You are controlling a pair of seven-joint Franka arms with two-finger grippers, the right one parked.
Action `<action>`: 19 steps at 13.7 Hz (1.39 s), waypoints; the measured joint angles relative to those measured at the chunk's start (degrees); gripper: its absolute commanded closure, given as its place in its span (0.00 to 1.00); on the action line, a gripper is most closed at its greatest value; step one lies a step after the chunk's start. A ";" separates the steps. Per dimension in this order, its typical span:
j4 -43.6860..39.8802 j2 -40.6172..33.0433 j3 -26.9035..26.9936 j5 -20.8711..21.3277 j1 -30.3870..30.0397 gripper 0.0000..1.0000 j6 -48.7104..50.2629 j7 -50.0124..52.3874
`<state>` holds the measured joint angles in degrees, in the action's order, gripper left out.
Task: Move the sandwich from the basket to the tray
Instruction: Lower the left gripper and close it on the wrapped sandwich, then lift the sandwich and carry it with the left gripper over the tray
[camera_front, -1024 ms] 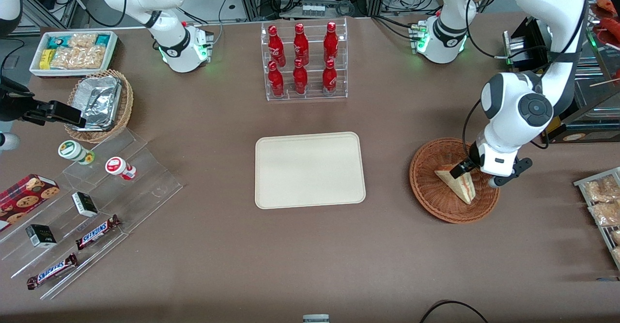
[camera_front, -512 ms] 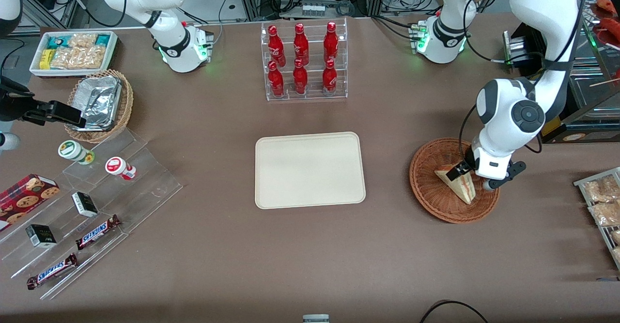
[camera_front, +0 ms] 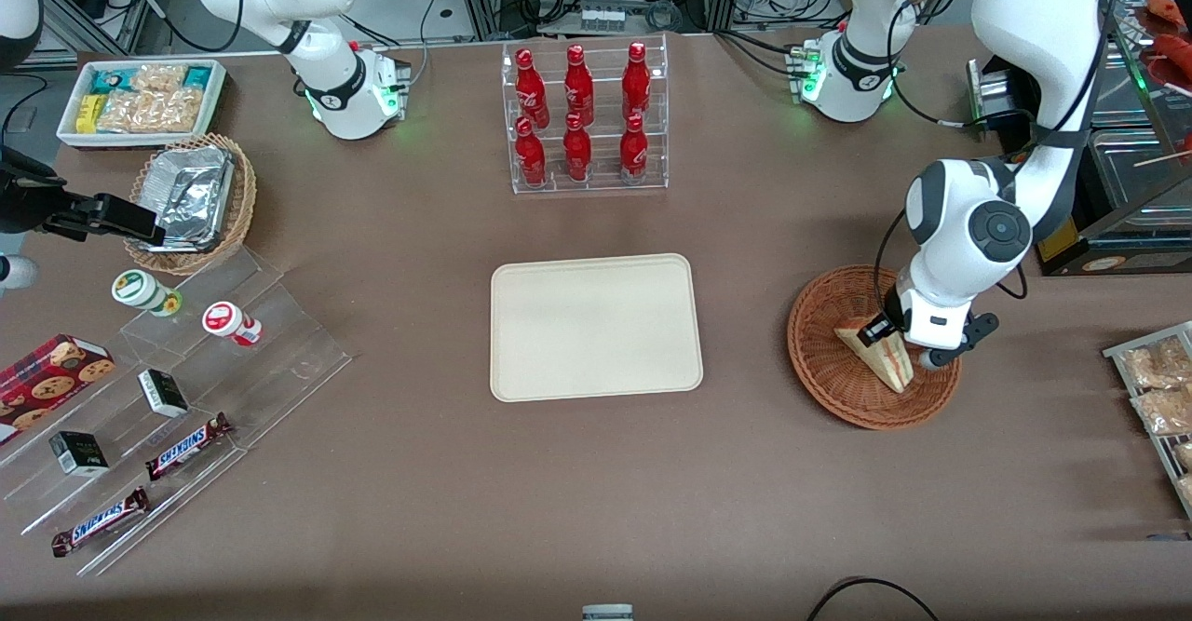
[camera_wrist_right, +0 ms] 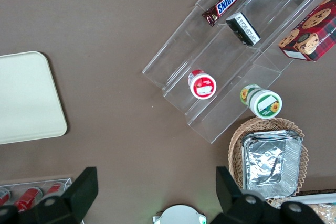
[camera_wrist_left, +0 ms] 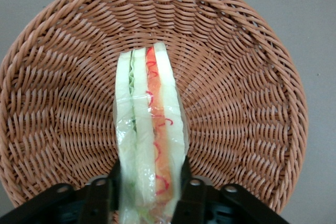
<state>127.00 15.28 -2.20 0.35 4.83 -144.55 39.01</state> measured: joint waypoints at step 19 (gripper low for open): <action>-28.65 2.21 -2.21 3.86 26.74 1.00 31.84 4.63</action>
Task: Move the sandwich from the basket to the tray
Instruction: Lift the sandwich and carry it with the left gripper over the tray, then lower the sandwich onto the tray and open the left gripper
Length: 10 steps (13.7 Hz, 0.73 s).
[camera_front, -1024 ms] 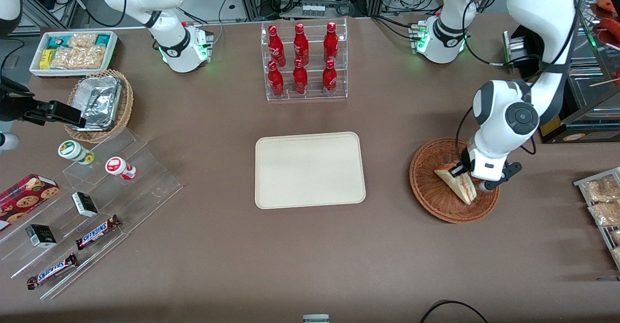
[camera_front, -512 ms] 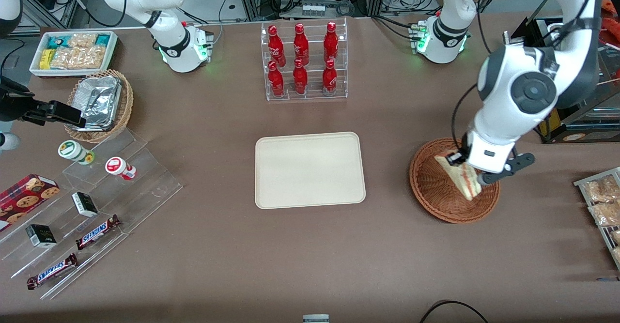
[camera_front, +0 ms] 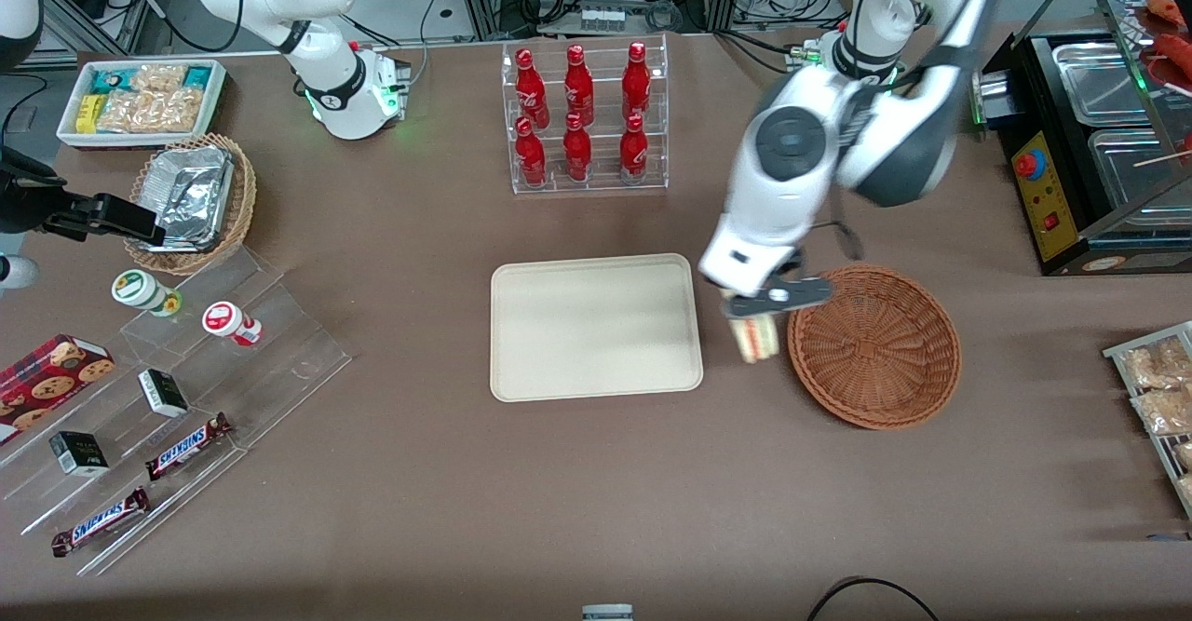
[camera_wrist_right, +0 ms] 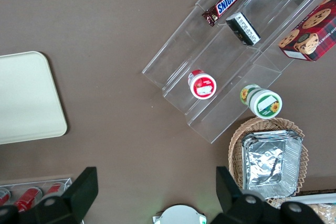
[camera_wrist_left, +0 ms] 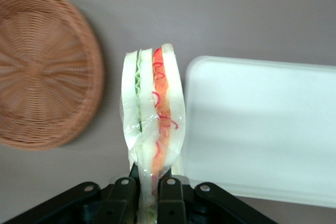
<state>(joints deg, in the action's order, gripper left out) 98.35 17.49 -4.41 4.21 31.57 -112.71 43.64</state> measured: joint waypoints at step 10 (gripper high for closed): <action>-5.87 16.64 0.04 -1.03 11.18 1.00 -14.88 3.91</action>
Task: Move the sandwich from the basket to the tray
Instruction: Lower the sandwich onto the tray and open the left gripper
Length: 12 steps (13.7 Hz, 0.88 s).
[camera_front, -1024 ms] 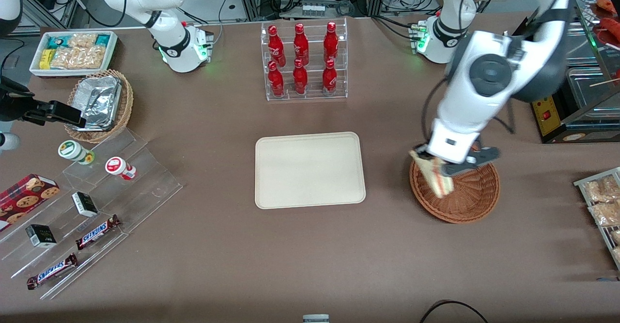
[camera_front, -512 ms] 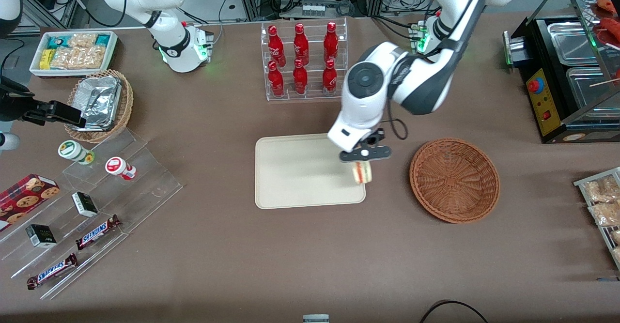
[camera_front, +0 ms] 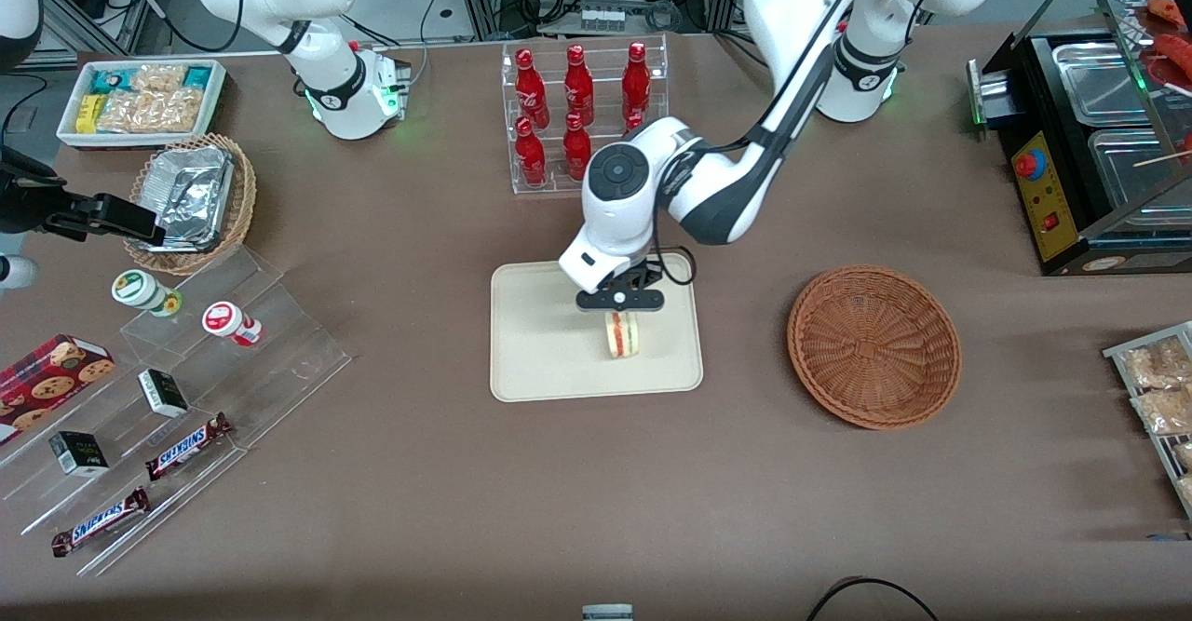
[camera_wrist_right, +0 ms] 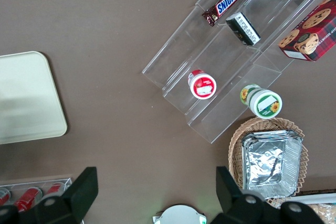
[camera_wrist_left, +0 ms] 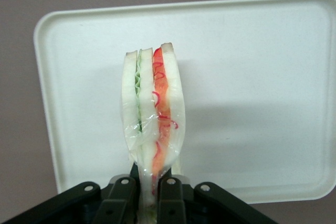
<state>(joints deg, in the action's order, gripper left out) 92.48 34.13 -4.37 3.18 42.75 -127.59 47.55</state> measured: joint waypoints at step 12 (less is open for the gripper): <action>-0.60 4.58 0.06 0.00 2.37 0.55 -5.31 0.32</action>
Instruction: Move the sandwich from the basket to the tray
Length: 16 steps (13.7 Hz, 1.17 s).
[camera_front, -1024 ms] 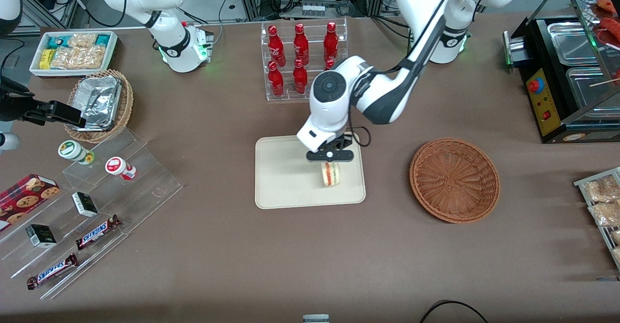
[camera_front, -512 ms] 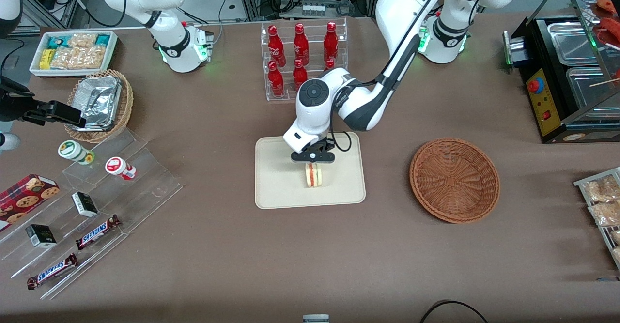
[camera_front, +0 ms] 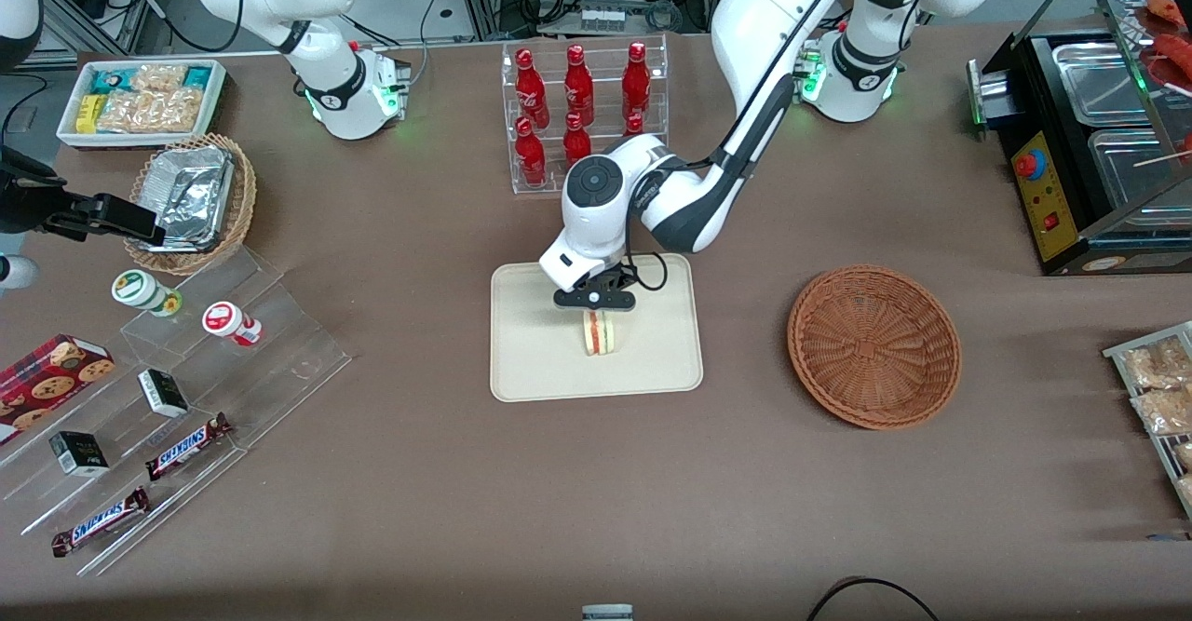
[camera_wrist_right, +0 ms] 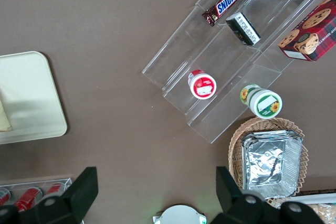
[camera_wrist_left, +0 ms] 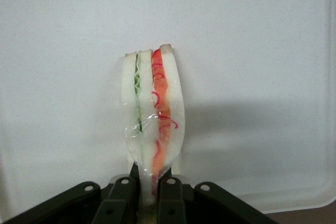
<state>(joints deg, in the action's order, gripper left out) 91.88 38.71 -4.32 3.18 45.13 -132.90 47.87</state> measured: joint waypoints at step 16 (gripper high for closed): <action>-3.33 -18.01 1.85 -1.17 -8.31 0.01 20.72 0.10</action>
<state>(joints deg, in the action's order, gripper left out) 88.55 20.69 -2.47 2.02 36.82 -112.18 47.97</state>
